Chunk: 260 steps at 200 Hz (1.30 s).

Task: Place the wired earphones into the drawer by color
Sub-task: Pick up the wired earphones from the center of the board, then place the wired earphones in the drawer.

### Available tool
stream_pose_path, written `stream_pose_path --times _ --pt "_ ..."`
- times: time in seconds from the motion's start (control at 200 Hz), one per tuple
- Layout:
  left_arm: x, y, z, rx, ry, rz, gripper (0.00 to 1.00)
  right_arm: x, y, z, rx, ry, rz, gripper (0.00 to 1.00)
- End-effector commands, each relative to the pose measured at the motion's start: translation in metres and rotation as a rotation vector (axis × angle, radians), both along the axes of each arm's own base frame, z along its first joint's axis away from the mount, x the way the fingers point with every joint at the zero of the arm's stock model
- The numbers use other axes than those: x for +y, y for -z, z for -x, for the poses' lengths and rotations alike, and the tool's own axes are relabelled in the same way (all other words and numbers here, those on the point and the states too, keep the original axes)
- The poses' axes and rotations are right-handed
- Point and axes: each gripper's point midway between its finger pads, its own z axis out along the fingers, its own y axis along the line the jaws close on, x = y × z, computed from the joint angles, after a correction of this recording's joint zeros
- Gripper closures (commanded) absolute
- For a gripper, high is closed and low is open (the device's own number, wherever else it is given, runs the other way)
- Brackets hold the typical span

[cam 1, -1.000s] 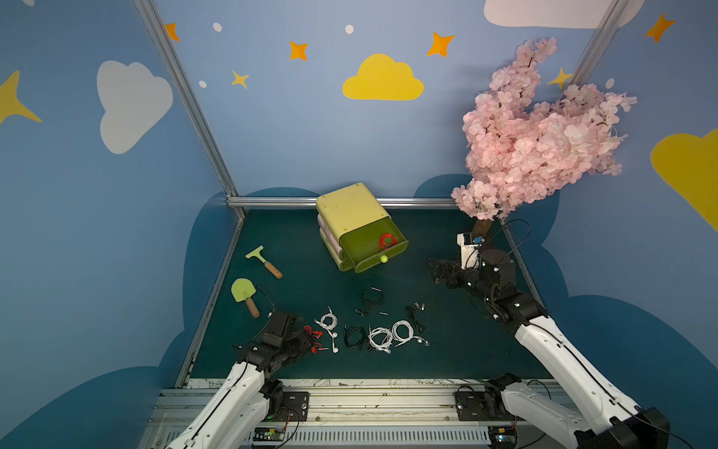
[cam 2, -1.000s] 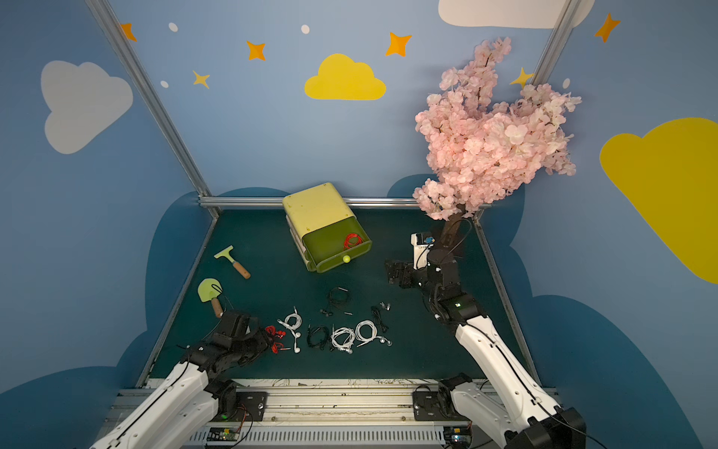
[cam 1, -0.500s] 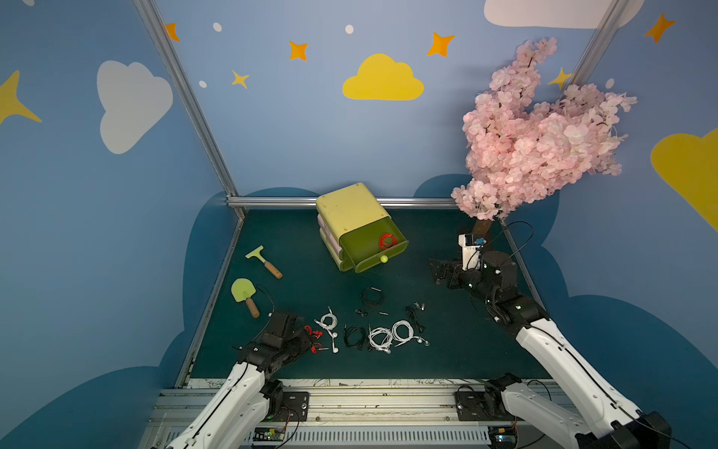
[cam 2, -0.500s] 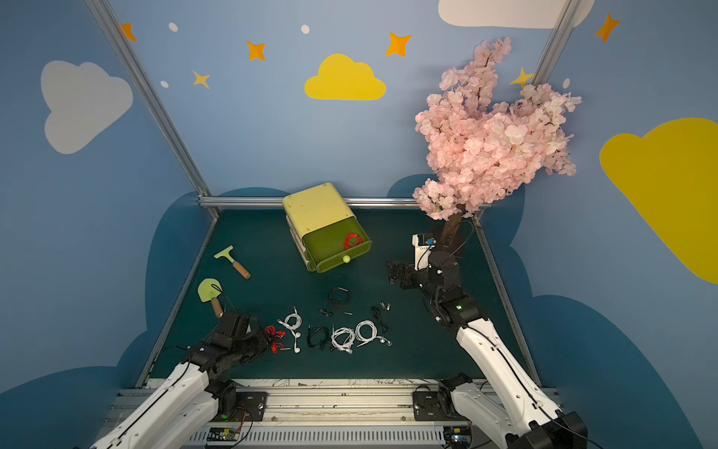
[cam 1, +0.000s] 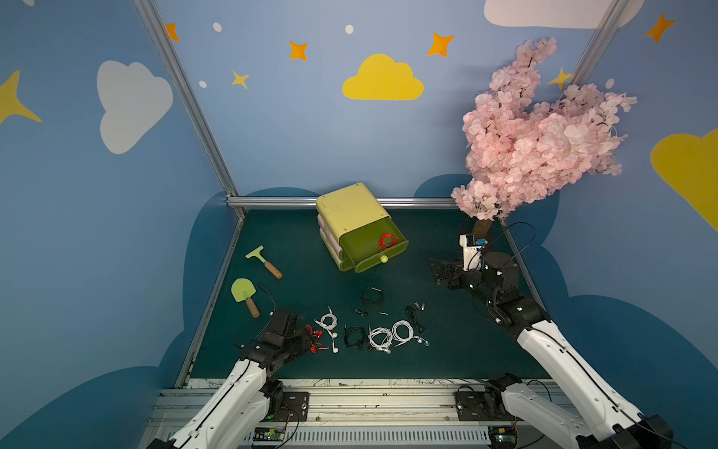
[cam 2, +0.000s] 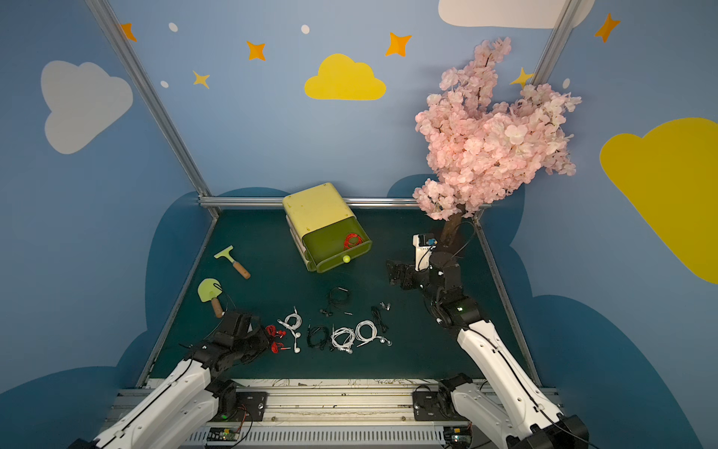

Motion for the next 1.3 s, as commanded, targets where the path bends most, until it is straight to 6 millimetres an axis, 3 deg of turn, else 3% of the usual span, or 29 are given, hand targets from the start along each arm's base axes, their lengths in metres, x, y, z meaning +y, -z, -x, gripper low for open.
stream_pose_path --times 0.0,0.335,0.536,0.776,1.006,1.212,1.297 --pt "0.000 -0.007 0.001 -0.010 0.011 -0.002 0.87 -0.003 -0.007 0.002 -0.033 0.006 -0.004 0.02" --pt "0.013 -0.046 0.006 -0.063 -0.005 -0.057 0.94 -0.003 -0.008 0.002 -0.038 0.005 -0.005 0.02" --pt "0.015 -0.083 -0.009 -0.166 0.005 -0.080 0.97 -0.001 -0.005 0.004 -0.032 -0.017 0.004 0.02" --pt "-0.002 -0.158 -0.047 -0.332 0.092 -0.073 0.97 0.005 0.002 0.006 -0.011 -0.053 -0.002 0.02" --pt "-0.034 -0.237 -0.098 -0.550 0.197 -0.011 0.97 0.009 0.006 0.008 0.006 -0.068 -0.013 0.02" --pt "-0.063 -0.289 -0.145 -0.685 0.287 0.028 0.97 0.014 0.012 0.010 0.026 -0.099 -0.024 0.02" --pt "-0.077 -0.299 -0.166 -0.711 0.319 0.053 0.97 0.017 0.016 0.011 0.040 -0.116 -0.028 0.02"
